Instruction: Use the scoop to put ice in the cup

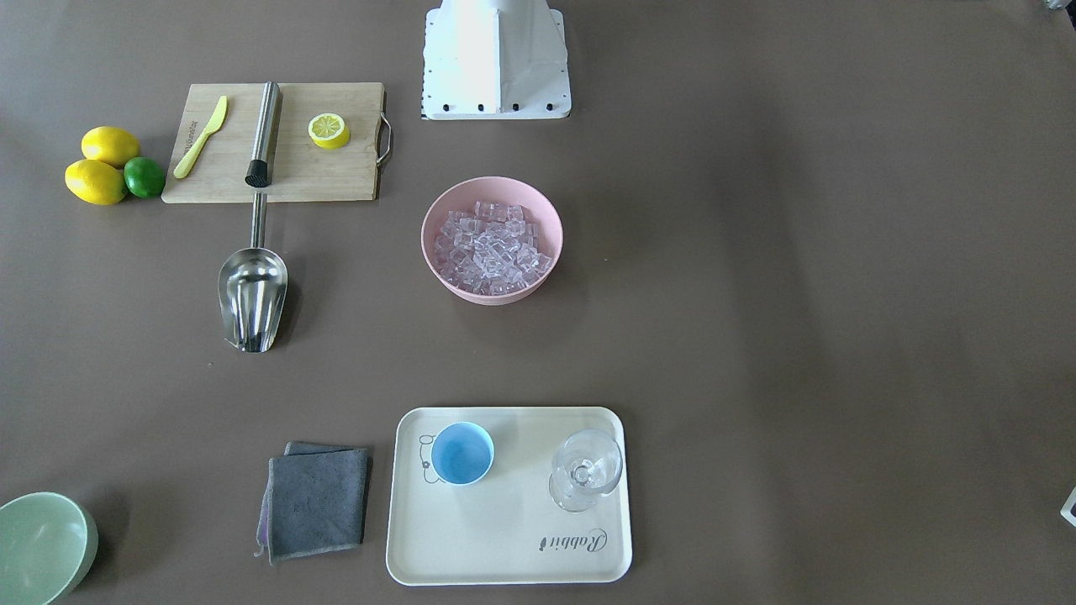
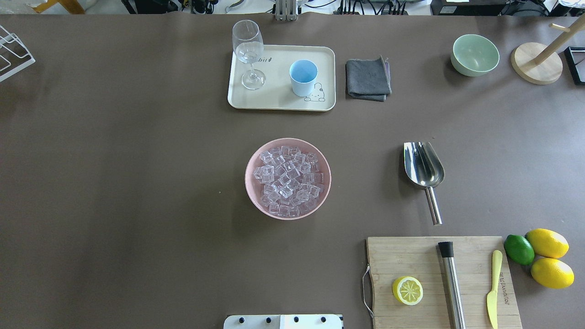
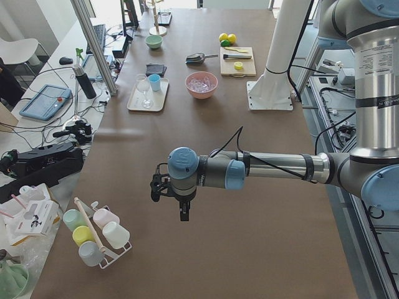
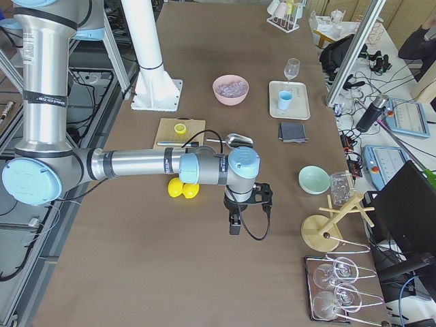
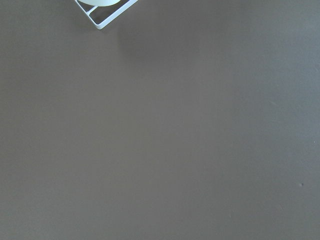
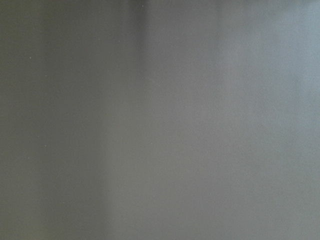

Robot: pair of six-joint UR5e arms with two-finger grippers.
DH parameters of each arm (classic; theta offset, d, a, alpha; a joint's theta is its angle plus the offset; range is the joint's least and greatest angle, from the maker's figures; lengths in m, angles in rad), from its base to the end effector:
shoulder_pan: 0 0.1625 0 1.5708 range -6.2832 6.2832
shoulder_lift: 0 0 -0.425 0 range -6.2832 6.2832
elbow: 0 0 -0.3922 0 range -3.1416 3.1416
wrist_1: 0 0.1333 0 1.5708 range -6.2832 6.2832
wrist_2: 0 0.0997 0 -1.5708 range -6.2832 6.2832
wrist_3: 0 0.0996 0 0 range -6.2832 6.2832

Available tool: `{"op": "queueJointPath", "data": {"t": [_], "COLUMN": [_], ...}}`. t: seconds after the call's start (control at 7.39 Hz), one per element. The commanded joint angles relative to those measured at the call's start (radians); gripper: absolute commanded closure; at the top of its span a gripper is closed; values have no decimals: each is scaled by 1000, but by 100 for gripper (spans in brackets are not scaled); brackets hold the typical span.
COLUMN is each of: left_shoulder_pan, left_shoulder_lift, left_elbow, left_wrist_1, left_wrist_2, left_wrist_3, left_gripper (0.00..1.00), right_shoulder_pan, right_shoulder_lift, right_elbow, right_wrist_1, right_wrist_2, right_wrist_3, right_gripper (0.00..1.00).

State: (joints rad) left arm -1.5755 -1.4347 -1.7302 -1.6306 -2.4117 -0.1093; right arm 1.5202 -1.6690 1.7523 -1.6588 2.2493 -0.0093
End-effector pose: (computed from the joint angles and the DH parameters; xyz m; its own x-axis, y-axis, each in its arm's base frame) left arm -0.0611 -0.4390 0.6323 0.6626 -0.0503 -0.7473 0.0774 0.9970 0.0015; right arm 0.0480 -0.4515 0.6308 0.7772 -0.0457 0.6276 0.0578 0.9983 0.0011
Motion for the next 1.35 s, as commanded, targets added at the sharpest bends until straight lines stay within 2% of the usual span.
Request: {"op": "queueJointPath", "data": {"t": [0.0, 0.27, 0.54, 0.68, 0.81, 0.95, 1.08, 1.22], "left_shoulder_pan": [-4, -38, -40, -38, -25, 7, 76, 148], "left_shoulder_lift": [14, 14, 2, 0, -3, -4, -3, -15], "left_elbow": [20, 56, 52, 8, -18, -37, -35, -37], "left_wrist_1": [2, 0, -11, -12, -14, -73, -224, -288], "left_wrist_2": [3, 2, -9, -45, -123, -135, -136, -136], "left_wrist_3": [-1, 0, 2, 3, 5, 13, 8, 4], "left_gripper": [2, 2, 2, 2, 2, 2, 2, 2], "right_shoulder_pan": [0, 0, 0, 0, 0, 0, 0, -2], "right_shoulder_lift": [-9, -14, -12, 0, 17, 17, 17, 20], "right_elbow": [-2, -5, -1, 9, 18, 22, 23, 26], "right_wrist_1": [1, 1, 2, 2, 2, 4, 4, 4], "right_wrist_2": [10, 30, 44, 44, 43, 44, 44, 44], "right_wrist_3": [-3, -3, -6, -2, -1, -5, -12, -12], "right_gripper": [0, 0, 0, 0, 0, 0, 0, 0]}}
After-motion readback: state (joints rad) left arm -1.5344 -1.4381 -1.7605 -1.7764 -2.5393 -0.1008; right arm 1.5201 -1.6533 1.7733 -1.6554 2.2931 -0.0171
